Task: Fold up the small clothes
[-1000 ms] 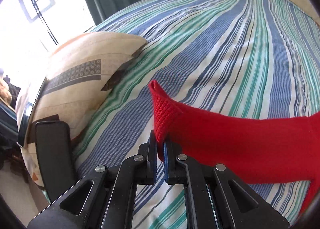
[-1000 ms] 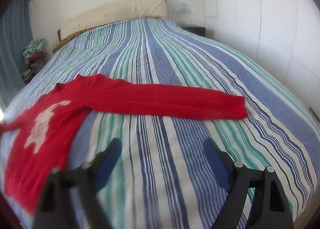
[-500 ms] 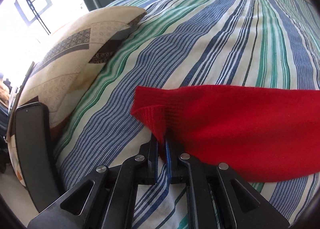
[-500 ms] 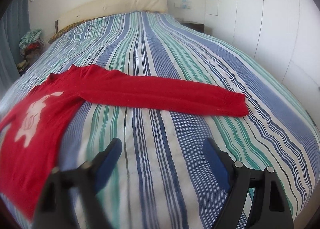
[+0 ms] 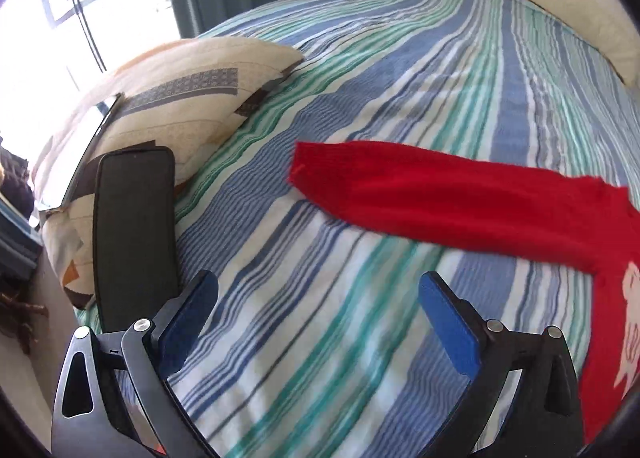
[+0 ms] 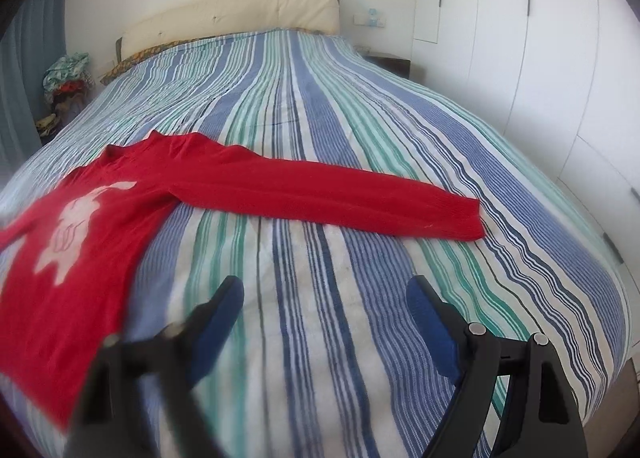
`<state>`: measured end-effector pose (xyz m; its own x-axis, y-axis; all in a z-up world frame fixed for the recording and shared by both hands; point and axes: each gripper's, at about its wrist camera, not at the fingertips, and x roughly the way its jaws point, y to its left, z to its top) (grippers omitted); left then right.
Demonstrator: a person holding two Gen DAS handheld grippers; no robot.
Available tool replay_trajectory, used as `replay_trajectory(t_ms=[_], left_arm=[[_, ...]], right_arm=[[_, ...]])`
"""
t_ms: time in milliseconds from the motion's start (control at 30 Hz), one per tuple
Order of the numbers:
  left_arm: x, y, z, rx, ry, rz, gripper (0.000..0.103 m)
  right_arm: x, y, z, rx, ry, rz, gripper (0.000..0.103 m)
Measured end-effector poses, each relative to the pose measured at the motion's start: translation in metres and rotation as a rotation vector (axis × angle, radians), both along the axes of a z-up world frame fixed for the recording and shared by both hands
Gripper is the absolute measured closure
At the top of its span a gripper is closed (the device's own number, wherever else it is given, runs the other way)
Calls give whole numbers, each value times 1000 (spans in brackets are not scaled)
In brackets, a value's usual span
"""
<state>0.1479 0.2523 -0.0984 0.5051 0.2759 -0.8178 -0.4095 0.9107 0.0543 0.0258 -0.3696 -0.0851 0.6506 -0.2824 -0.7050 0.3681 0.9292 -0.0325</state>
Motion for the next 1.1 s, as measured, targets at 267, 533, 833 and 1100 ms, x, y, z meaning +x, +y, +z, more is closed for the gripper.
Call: replay_trajectory(t_ms=[267, 533, 833, 1100], left_arm=[[-72, -191, 9, -33, 22, -601, 3], [-109, -158, -51, -398, 154, -381, 20], [-119, -181, -48, -377, 158, -515, 102], [-123, -196, -59, -222, 229, -530, 97]], right_arm=[[8, 115, 1, 290, 134, 401, 23], [-27, 117, -43, 675, 262, 285, 28], [-15, 126, -75, 737, 341, 290, 99], [-18, 123, -82, 629, 403, 234, 100]])
